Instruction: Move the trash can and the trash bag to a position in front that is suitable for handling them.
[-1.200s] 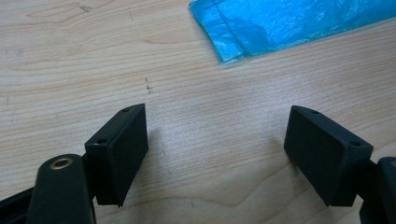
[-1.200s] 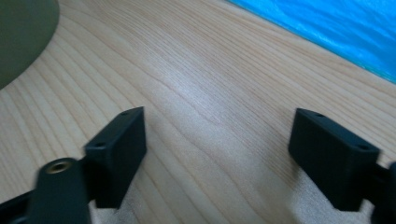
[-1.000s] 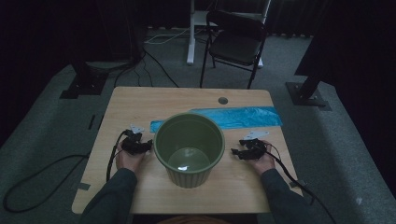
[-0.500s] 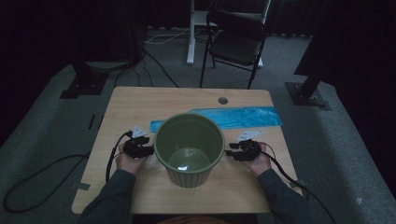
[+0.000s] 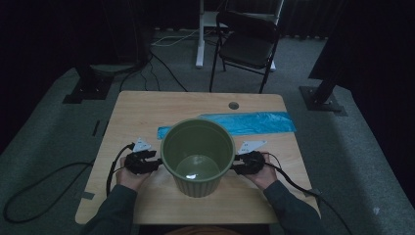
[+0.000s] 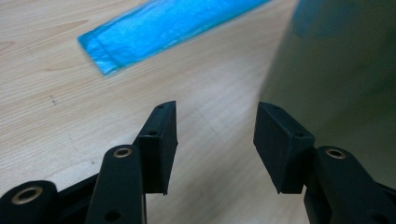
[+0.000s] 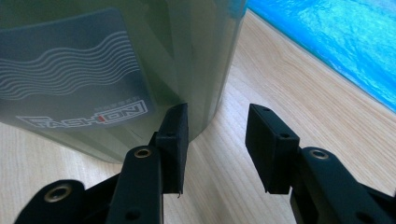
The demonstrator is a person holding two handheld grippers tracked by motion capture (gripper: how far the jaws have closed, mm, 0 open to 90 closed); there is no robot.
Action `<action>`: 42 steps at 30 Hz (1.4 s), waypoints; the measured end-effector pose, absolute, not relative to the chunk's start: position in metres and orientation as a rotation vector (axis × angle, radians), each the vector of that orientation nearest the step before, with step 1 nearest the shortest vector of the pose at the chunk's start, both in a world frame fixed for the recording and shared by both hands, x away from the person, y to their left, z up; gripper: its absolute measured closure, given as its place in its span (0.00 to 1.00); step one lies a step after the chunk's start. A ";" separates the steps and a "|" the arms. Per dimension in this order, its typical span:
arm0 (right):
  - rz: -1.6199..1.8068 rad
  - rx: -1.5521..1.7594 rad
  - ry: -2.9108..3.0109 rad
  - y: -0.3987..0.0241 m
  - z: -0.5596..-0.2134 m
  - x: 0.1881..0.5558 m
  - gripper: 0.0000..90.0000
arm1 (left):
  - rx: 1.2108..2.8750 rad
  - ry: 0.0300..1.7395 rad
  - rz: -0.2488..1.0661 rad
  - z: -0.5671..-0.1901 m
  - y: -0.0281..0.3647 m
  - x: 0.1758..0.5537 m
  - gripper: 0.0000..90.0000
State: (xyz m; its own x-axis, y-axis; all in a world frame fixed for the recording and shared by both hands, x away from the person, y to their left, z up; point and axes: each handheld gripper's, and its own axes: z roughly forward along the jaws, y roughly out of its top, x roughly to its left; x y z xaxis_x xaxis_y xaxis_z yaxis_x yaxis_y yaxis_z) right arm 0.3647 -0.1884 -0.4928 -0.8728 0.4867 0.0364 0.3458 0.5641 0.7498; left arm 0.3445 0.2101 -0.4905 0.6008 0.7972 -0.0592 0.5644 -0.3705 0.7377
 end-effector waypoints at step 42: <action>0.846 0.998 2.487 -0.226 -0.516 0.482 0.58 | 2.031 1.136 0.399 -0.496 0.221 0.364 0.55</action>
State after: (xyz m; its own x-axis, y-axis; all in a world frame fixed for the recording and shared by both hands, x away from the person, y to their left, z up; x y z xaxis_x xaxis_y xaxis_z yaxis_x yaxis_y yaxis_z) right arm 0.4823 -0.2256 -0.5165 -0.7001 0.7095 -0.0807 0.5132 0.5785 0.6340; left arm 0.3640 0.2207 -0.4957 0.5551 0.8269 -0.0902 0.5894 -0.3145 0.7441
